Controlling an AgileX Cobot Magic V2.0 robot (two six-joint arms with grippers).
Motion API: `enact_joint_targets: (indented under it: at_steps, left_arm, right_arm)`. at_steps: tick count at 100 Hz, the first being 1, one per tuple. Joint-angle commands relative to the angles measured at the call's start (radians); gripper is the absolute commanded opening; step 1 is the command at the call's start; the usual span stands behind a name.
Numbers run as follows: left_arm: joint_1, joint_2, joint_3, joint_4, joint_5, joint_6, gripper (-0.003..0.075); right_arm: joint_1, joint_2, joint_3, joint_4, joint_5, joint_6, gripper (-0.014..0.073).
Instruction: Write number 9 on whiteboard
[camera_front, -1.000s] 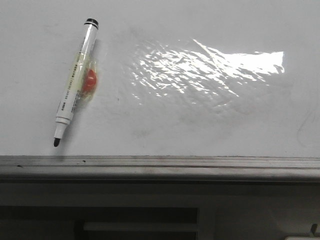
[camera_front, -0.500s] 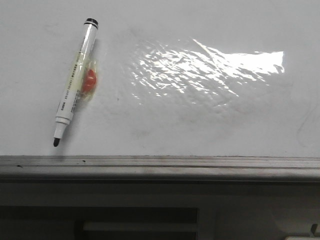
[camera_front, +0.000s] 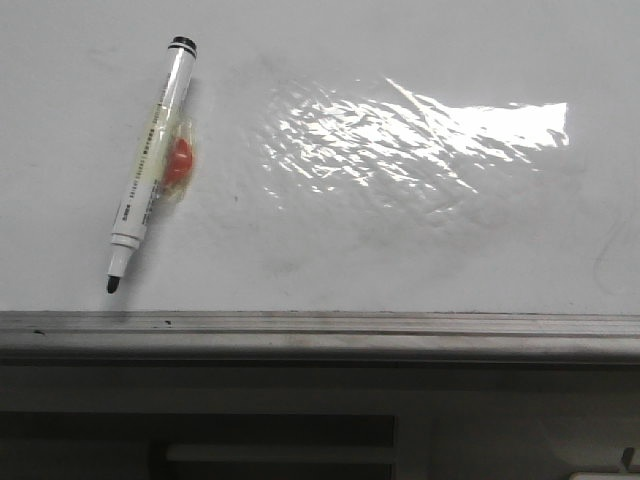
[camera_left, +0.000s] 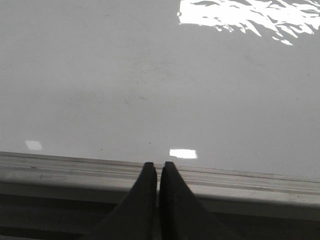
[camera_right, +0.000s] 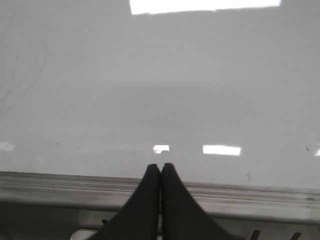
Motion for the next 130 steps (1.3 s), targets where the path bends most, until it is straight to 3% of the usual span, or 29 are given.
enact_joint_targets:
  at_steps: [1, 56, 88, 130]
  left_arm:
    - [0.003, -0.027, 0.018, 0.001, -0.039, -0.005, -0.0020]
    - [0.003, -0.027, 0.018, 0.003, -0.062, -0.005, -0.0020]
    - [0.003, -0.027, 0.018, -0.001, -0.202, -0.005, -0.0020]
    - [0.003, -0.027, 0.018, 0.029, -0.258, -0.003, -0.0020]
  right_arm:
    - [-0.002, -0.015, 0.028, -0.022, -0.013, 0.003, -0.0061]
    - [-0.002, -0.015, 0.028, -0.022, -0.013, 0.003, -0.0061]
    - [-0.002, -0.015, 0.028, -0.022, -0.035, 0.003, -0.0061]
    - [-0.002, -0.015, 0.028, -0.017, -0.138, 0.003, -0.0061]
